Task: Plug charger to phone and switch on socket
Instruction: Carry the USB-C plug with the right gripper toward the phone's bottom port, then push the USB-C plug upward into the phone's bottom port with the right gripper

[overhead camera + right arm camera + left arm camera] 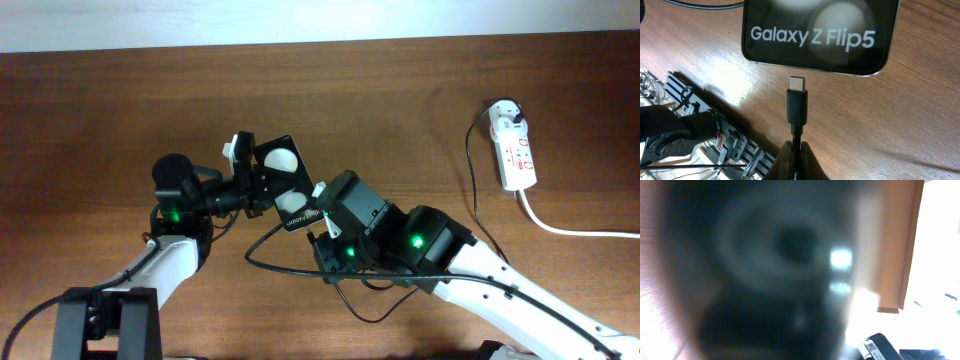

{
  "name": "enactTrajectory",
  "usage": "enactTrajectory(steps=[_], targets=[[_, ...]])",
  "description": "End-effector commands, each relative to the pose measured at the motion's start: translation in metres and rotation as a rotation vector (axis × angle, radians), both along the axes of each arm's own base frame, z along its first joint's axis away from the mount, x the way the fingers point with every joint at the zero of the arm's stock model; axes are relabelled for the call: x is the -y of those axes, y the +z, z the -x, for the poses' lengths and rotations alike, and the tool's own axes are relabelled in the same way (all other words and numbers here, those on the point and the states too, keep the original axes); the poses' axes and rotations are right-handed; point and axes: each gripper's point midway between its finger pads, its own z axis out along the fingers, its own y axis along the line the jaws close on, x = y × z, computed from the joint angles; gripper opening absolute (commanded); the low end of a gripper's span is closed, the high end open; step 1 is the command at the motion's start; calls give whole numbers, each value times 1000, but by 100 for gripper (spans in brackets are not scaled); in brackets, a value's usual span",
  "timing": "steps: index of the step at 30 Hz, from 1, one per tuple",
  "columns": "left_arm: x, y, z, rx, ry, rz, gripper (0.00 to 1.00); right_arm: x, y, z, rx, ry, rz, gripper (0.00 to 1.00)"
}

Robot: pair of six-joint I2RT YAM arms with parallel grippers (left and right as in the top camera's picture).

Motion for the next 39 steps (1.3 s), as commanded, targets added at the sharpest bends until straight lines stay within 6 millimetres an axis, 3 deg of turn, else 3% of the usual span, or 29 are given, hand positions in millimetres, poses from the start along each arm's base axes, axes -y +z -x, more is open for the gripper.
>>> enactTrajectory(steps=[1,22,39], targets=[[1,5,3,12,-28,6,0,-3,-2,2,-21,-11,-5,4],[1,5,7,12,-47,8,0,-1,-2,-3,0,-35,4,4],[2,6,12,71,-82,3,0,-1,-15,-8,-12,-42,45,4]])
